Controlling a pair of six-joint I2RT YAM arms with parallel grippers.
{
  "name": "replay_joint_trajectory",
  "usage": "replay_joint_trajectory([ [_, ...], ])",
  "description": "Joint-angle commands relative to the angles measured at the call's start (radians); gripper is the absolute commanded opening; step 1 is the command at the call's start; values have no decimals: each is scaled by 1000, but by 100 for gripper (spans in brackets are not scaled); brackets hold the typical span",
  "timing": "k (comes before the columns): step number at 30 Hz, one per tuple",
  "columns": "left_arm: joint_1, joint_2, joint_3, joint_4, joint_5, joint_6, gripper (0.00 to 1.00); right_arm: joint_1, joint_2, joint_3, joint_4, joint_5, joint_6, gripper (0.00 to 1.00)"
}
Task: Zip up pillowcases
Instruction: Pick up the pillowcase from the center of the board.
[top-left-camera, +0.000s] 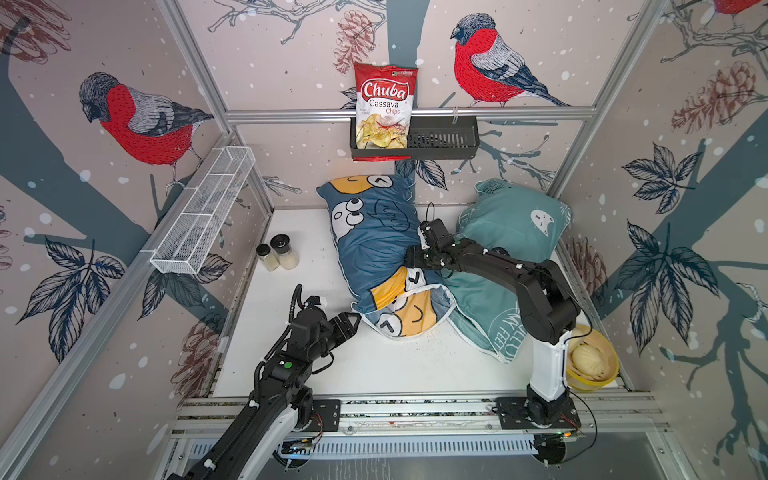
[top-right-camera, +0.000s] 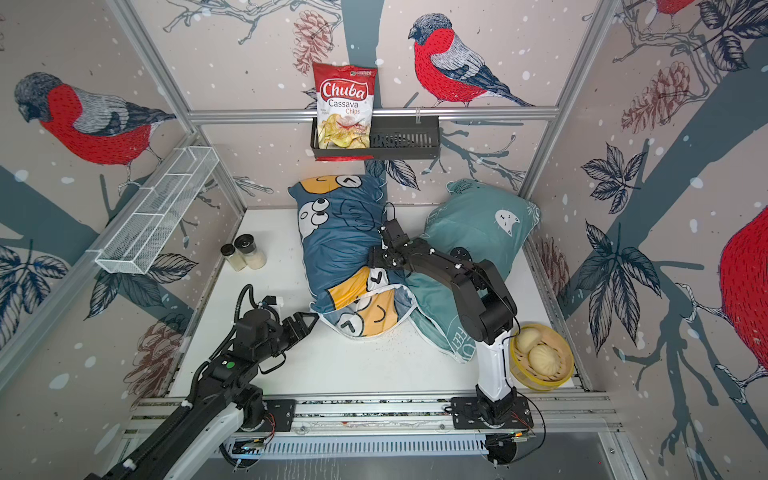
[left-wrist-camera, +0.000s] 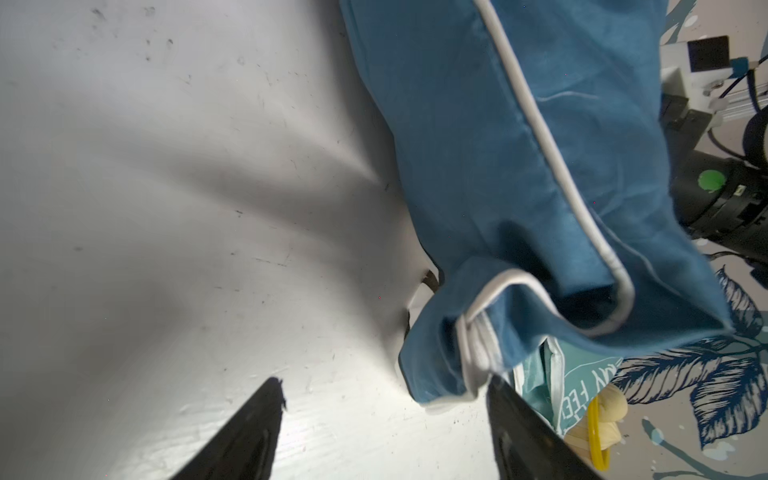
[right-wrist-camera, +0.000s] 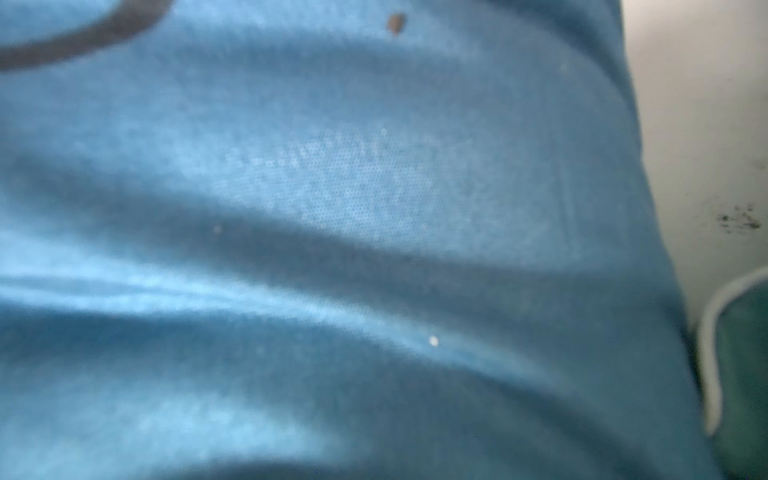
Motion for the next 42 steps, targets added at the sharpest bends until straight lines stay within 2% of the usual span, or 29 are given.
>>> replay_joint_trajectory([
  [1,-1,17,7,170,34,-52,71,-11,1,-8,91,117,-8,74],
  [6,0,80,-5,282,58,-84,64,-7,1,-18,93,115,-11,74],
  [18,0,149,13,342,45,-79,28,-12,-11,-45,114,73,-6,74],
  [25,1,176,49,320,51,-48,22,-17,-13,-38,116,54,-8,74],
  [28,0,184,60,319,57,-43,14,-20,-23,-41,107,38,-14,75],
  [33,-2,173,76,293,57,-32,0,-48,-125,-133,118,-57,-12,80],
  [38,-2,145,76,274,60,-29,0,-64,-320,-310,131,-142,6,88],
  [42,-14,87,63,230,59,-15,0,-36,-467,-432,123,-190,26,89],
])
